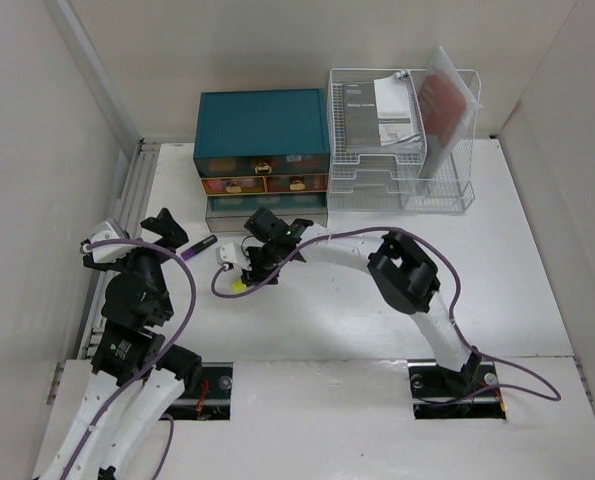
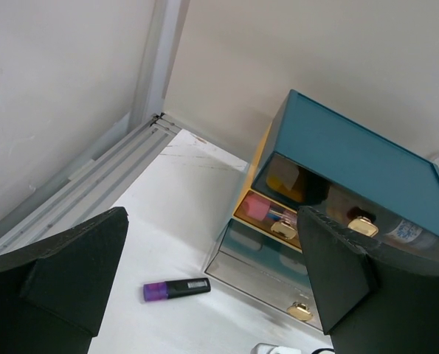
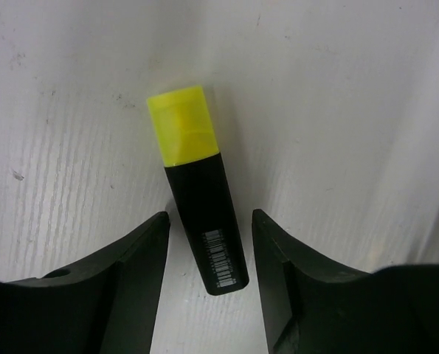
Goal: Organize the desk
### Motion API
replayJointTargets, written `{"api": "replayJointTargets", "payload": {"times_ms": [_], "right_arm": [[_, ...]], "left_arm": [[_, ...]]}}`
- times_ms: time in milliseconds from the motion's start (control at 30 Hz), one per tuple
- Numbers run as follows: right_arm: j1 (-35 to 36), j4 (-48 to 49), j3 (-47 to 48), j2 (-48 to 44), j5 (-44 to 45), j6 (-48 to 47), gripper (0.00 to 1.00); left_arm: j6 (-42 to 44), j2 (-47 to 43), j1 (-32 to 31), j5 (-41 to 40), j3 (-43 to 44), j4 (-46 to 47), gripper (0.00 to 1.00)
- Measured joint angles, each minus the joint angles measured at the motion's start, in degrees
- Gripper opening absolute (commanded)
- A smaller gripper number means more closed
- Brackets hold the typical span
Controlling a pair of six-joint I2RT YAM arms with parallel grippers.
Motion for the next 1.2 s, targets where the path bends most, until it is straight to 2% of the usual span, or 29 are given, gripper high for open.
{"api": "replayJointTargets", "payload": {"times_ms": [67, 100, 133, 167, 267, 467, 633, 800, 1100, 1200], "right_arm": [[0.00, -0.72, 0.87, 0.57, -0.15, 0.09, 0.45], [0.00, -0.96, 1.18, 0.72, -0.17, 0.04, 0.38], [0.00, -1.29, 1.46, 0.94, -0.20, 0.17, 0.22], [0.00, -1.44, 1.66, 1.03, -0.31, 0.00, 0.16], [0.00, -1.86, 2.01, 1.07, -0.15, 0.39, 0.07], [0.00, -0.26, -0.81, -1.07, 3.98, 1.33, 0.07], [0.04, 4.66, -4.81, -7.69, 16.13, 3.10, 0.07], [-0.02, 11.41, -4.87, -13.27, 26.34, 4.04, 0.07], [0.02, 16.04, -3.50, -11.45, 42.42, 5.53, 0.06], [0.02, 16.48, -2.67, -9.31, 46.16, 5.86, 0.21]], "left_arm": [[0.00, -0.04, 0.00, 0.11, 0.00, 0.00, 0.98], [0.00, -0.04, 0.00, 0.15, 0.00, 0.00, 0.98], [0.00, -0.04, 0.00, 0.20, 0.00, 0.00, 0.98], [0.00, -0.04, 0.00, 0.22, 0.00, 0.00, 0.98], [0.00, -0.11, 0.00, 0.31, -0.11, 0.02, 0.98], [0.00, 0.04, 0.00, 0.37, -0.76, 0.00, 0.98], [0.00, 0.24, 0.00, 0.39, -0.83, 0.00, 0.98], [0.00, 0.26, 0.00, 0.59, -0.83, 0.00, 0.98], [0.00, 0.26, 0.00, 0.76, -0.83, 0.00, 0.98], [0.00, 0.26, 0.00, 0.76, -0.83, 0.00, 0.98]]}}
